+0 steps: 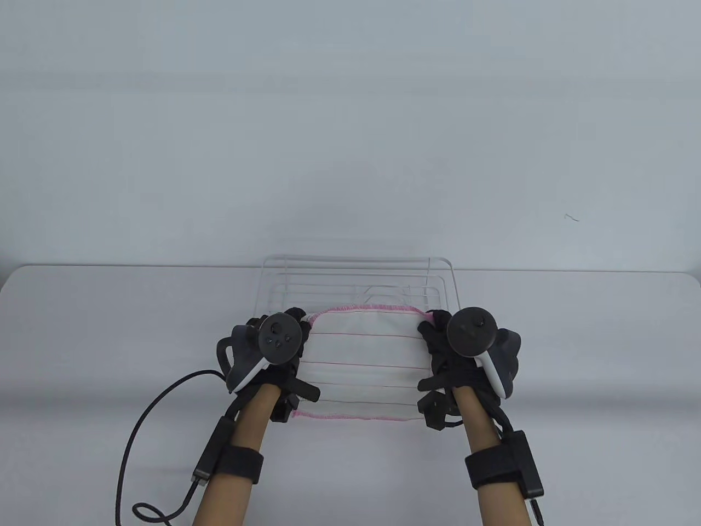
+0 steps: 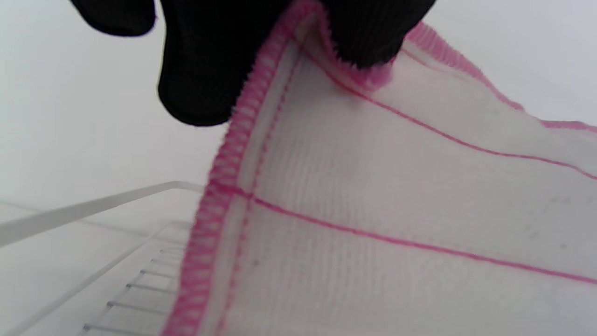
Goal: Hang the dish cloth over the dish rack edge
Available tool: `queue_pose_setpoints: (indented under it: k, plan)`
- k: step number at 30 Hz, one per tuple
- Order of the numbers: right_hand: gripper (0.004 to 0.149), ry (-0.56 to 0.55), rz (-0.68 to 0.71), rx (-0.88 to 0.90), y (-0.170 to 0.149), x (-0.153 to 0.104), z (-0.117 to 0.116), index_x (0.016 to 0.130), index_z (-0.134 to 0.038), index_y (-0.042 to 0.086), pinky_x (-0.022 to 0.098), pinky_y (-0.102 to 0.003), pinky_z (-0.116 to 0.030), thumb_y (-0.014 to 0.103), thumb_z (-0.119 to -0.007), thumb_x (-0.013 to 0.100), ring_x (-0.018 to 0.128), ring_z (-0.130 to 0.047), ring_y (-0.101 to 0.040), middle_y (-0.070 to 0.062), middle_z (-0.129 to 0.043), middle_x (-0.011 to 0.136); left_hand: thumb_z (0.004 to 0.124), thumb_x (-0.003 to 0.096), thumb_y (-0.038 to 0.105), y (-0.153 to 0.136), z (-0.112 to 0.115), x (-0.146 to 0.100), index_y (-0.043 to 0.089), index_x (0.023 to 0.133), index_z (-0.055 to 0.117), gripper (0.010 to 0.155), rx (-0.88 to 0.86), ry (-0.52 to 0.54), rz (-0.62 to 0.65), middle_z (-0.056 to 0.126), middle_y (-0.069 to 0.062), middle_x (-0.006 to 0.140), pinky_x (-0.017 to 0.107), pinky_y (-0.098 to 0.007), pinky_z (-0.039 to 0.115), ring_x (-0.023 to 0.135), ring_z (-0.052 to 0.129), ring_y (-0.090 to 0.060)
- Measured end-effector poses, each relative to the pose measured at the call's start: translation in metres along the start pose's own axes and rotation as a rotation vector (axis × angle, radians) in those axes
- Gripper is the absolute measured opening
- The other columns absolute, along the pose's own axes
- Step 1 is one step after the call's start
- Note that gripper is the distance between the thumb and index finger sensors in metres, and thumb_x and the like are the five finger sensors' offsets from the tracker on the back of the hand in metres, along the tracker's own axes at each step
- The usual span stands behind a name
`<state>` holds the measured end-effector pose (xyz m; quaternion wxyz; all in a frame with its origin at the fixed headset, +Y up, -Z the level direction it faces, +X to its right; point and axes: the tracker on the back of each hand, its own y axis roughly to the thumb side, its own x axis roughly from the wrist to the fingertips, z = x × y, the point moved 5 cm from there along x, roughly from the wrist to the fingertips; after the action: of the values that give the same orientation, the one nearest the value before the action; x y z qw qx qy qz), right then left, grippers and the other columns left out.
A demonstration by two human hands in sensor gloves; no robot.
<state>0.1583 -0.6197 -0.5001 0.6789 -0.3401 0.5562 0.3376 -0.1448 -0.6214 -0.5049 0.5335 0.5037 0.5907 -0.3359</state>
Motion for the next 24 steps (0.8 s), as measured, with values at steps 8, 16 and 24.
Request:
queue_pose_setpoints:
  k: [8,16,24]
  plan:
    - [0.037,0.181,-0.141,-0.152,-0.014,0.05,-0.049,0.091,-0.077,0.017,0.046,-0.039,-0.077,0.035,-0.073,0.059,0.057,-0.096,-0.022,-0.008,-0.092,0.077,0.071,0.0572,0.031,-0.004,0.05,0.04,0.011,0.093,0.081,0.041,0.092,-0.185,-0.049,0.099,-0.015,0.073,0.063,-0.079,0.036,0.079,0.089,-0.041]
    - [0.048,0.264,-0.164,-0.153,-0.029,0.06,-0.077,0.1,-0.07,0.011,0.054,-0.052,-0.072,0.037,-0.07,0.061,0.071,-0.092,-0.037,-0.019,-0.085,0.09,0.065,0.0597,0.033,-0.016,0.083,0.047,0.008,0.102,0.071,0.05,0.075,-0.328,-0.106,0.09,-0.024,0.089,0.063,-0.079,0.029,0.091,0.076,-0.051]
    - [0.059,0.149,0.022,-0.003,-0.003,0.029,-0.032,0.113,-0.041,0.011,0.073,-0.067,-0.035,0.041,-0.056,0.064,0.111,-0.042,-0.043,-0.018,-0.04,0.119,0.056,0.0621,0.038,-0.006,0.026,0.03,0.006,0.113,0.048,0.06,-0.088,-0.112,-0.001,0.047,-0.031,0.115,0.059,-0.081,0.018,0.106,0.033,-0.058]
